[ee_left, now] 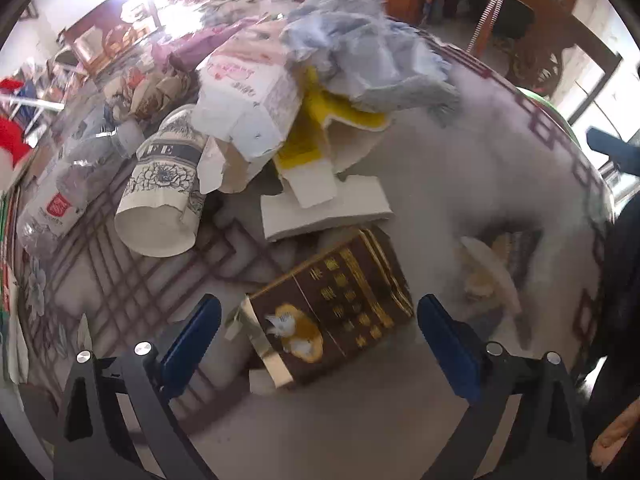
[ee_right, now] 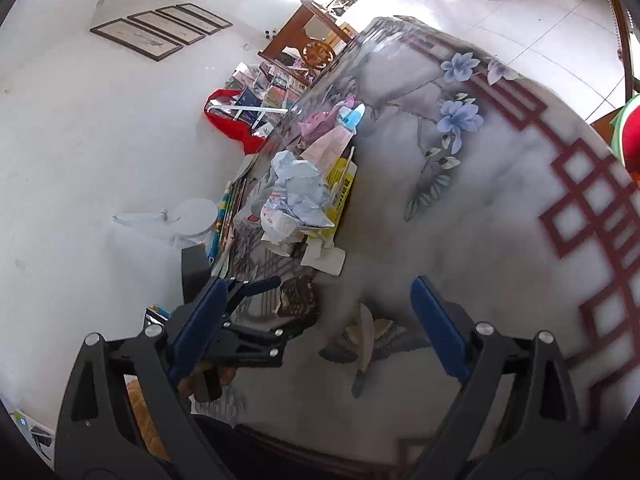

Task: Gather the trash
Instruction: 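Grasp the brown cigarette pack on the table with the left tool, then grasp the crumpled light-blue paper with the right tool while the left tool holds the pack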

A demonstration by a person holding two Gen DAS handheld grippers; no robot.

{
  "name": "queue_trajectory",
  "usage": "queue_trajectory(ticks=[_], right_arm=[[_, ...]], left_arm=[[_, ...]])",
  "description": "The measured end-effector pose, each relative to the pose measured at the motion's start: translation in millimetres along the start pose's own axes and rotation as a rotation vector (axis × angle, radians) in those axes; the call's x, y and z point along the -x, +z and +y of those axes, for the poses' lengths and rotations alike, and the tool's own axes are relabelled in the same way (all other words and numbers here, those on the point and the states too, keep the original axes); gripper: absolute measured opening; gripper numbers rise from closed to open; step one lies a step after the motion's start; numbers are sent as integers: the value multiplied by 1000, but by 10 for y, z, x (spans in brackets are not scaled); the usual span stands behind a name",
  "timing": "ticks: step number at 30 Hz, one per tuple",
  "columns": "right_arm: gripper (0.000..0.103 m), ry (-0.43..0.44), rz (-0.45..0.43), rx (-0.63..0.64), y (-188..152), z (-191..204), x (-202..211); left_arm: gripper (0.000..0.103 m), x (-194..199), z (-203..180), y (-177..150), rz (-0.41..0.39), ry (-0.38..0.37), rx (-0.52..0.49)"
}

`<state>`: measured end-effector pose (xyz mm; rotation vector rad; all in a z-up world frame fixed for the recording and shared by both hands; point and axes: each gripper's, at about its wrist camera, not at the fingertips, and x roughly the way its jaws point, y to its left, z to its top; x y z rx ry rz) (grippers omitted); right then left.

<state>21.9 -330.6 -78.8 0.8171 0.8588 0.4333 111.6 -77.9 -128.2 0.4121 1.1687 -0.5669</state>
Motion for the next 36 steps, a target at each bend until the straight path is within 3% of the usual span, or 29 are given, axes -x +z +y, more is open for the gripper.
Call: queue_trajectory(ticks=[3,8,10,15,21,24,26,28,29,33,36], right_arm=[[92,-5,20,6,-3,3,-48],[92,-9,28,0,1,-19,-75],[92,-21,35,6,-4,-14,-94],[92,-42,41,20,-16,6,-117],[92,-83,55,61,-41,56,-156],[92,-145,66,129,-87,139,-203],[92,-194,59,184,-119,197,-208],[92,-240,35,247,-150,273,-209],[92,-257,24,277,-164,308,-214],[92,-341,18,375,-194,393,-323],[92,-382,28,427,-187,451,-425]], left_arm=[[86,6,97,14,-33,-52,76],[76,45,158,-15,-69,-99,113],[74,99,221,-81,-99,-150,190],[71,333,354,-329,-193,-173,351],[72,882,350,-653,-435,-162,619],[72,1029,282,-854,-576,-209,769],[72,1046,228,-842,-588,-162,757],[72,1116,185,-832,-609,-39,697],[72,1141,182,-849,-624,-11,684],[72,1209,259,-908,-640,24,689],[73,1293,307,-953,-652,3,704]])
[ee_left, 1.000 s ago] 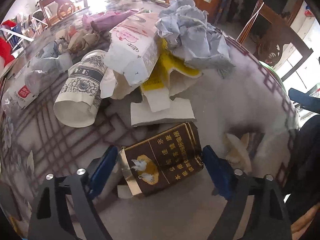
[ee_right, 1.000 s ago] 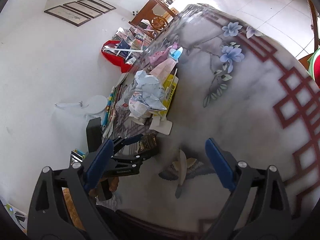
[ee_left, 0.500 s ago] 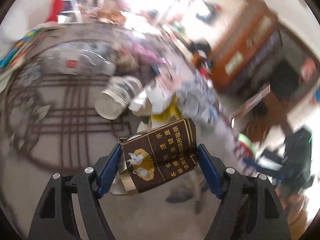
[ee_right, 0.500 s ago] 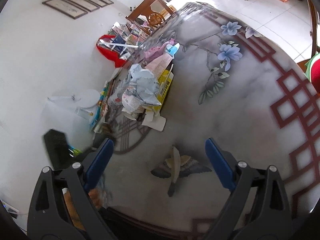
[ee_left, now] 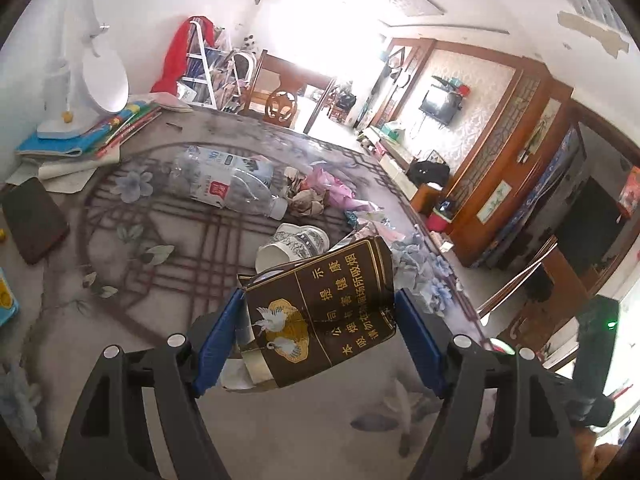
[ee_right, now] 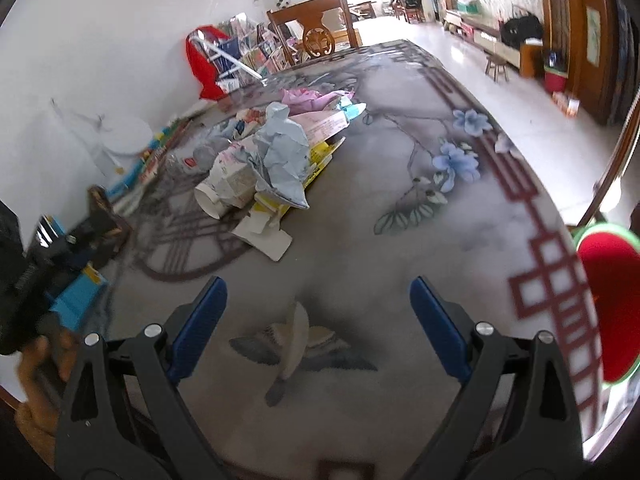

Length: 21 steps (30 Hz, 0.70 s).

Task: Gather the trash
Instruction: 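Grasp the crumpled light-blue paper with the right tool while the left tool holds the pack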

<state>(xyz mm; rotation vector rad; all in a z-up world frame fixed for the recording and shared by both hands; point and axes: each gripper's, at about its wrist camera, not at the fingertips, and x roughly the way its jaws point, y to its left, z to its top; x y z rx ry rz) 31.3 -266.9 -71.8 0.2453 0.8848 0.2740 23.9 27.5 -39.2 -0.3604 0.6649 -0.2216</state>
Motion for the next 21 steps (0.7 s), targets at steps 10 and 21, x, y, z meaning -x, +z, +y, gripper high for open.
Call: queue_trajectory(ticks=[10,21], right_arm=[[62,6,9,51,464,363,-390],[61,-116,4,82,836,506,-755]], left_arm=[[74,152,140,6,-36,-4,31],[74,127,276,31,-35,3,86]])
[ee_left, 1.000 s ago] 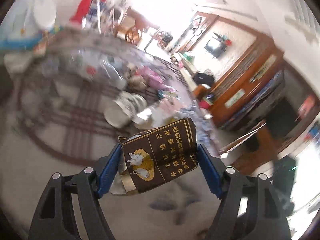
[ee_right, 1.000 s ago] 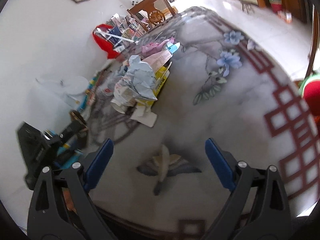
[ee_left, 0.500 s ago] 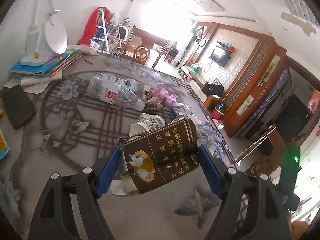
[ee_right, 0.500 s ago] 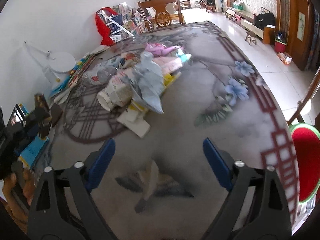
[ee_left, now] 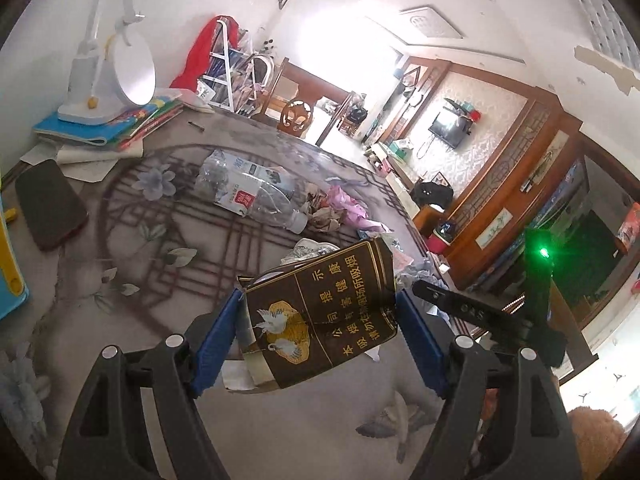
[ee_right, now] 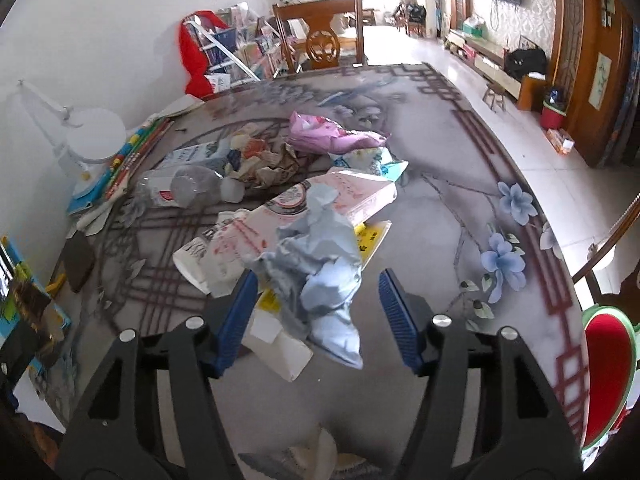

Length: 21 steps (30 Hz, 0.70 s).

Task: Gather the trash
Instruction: 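Grasp the crumpled light-blue paper with the right tool while the left tool holds the pack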

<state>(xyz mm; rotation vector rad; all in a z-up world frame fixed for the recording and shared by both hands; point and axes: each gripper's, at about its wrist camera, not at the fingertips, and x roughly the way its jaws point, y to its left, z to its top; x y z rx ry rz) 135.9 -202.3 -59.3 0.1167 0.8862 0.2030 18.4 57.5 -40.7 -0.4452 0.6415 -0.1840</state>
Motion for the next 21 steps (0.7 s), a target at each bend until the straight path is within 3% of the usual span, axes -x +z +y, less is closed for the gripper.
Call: queue_trajectory(ticks=[11,12,13,15,21], right_arm=[[68,49,45,-43,39,-44,-141],[63,57,57,-42,41,-33,-158],[52,70,66,-36,34,-18,-164],[45,66,52,-18,10,18,-114],[41,161,36,22,-139,85,198]], left_arm=[[75,-94,29,-37,27,7,10],[75,-99,29,-38,29,8,9],[75,-107,31,-39,31,9,9],[75,-129,31,-40,37,12,8],[75,-191,7,-74,56,17,-6]])
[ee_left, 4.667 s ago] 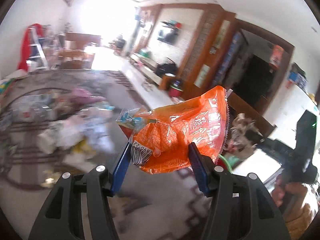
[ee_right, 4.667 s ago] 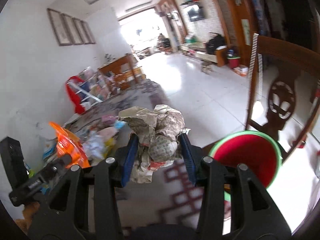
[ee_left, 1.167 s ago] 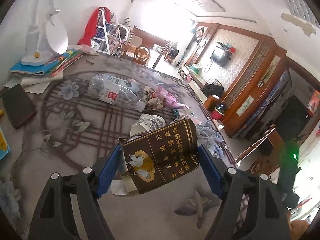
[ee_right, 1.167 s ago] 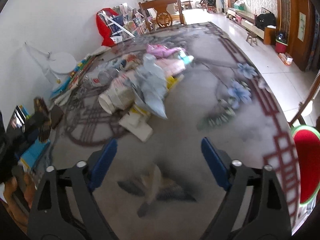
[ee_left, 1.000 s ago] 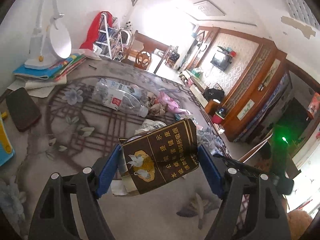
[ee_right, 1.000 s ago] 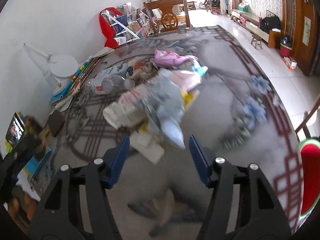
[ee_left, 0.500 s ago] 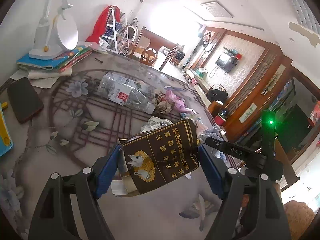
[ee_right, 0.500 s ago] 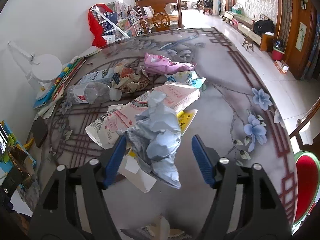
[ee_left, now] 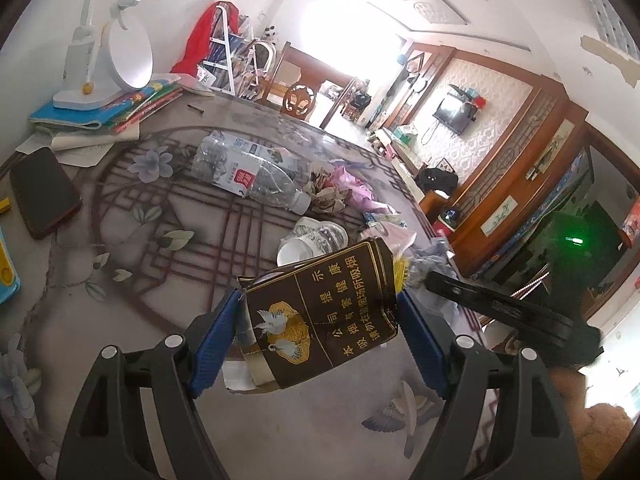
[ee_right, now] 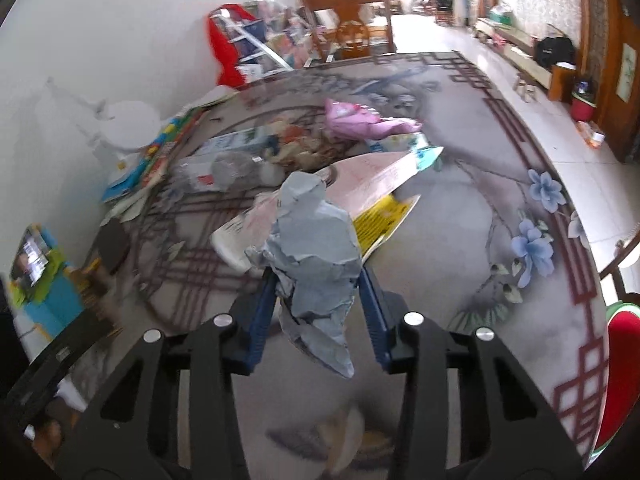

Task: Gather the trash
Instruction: 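Grasp the crumpled light-blue paper with the right tool while the left tool holds the pack, then carry the pack and blue paper to the red bucket and release both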

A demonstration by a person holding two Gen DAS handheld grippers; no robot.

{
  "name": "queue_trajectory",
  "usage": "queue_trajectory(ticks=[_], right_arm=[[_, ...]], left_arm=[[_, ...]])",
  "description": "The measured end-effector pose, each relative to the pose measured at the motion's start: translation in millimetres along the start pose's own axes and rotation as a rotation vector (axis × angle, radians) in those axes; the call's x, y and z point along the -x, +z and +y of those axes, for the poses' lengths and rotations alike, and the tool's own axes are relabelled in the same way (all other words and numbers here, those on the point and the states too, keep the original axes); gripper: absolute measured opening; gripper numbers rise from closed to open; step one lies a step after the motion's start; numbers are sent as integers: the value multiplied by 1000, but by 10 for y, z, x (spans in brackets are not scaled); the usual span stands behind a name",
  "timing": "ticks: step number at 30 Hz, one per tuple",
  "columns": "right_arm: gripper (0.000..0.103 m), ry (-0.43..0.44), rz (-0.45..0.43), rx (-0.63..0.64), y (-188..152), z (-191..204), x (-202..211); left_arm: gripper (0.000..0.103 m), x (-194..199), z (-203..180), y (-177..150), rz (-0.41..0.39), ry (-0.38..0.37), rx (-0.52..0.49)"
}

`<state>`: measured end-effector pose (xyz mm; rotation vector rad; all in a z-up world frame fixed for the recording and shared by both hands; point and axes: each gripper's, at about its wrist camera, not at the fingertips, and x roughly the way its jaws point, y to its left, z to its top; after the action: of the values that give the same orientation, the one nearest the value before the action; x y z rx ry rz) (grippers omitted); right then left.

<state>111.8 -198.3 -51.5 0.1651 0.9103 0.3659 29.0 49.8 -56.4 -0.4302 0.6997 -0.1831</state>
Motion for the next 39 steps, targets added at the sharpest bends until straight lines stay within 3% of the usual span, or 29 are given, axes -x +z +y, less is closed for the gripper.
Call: queue_trajectory(ticks=[7,10,16,21,26,34,39], right_arm=[[41,86,-47,24,-327,97,560],[41,53,-104,43,-528,94,897],[41,-93,-179,60,-912,-96,1427],[41,-99,-236,-59,-996,-465,1722],[41,-91,-319,-130,-1010,-735,1973],[41,-97,-408,-278,-1107,-1286,2222],[41,-204,-422,-304,-1241,-1594,2348]], left_arm=[[75,-82,-47,-51,23,12,-21],[75,-112,-74,-77,25,4,-32],[75,-239,-171,-165,48,-3,-74],[75,-421,-282,-340,108,7,-125],[75,-407,-407,-418,149,-32,-123],[75,-337,-1111,-392,157,-149,-215],[75,-448,-1662,-391,180,-234,-278]])
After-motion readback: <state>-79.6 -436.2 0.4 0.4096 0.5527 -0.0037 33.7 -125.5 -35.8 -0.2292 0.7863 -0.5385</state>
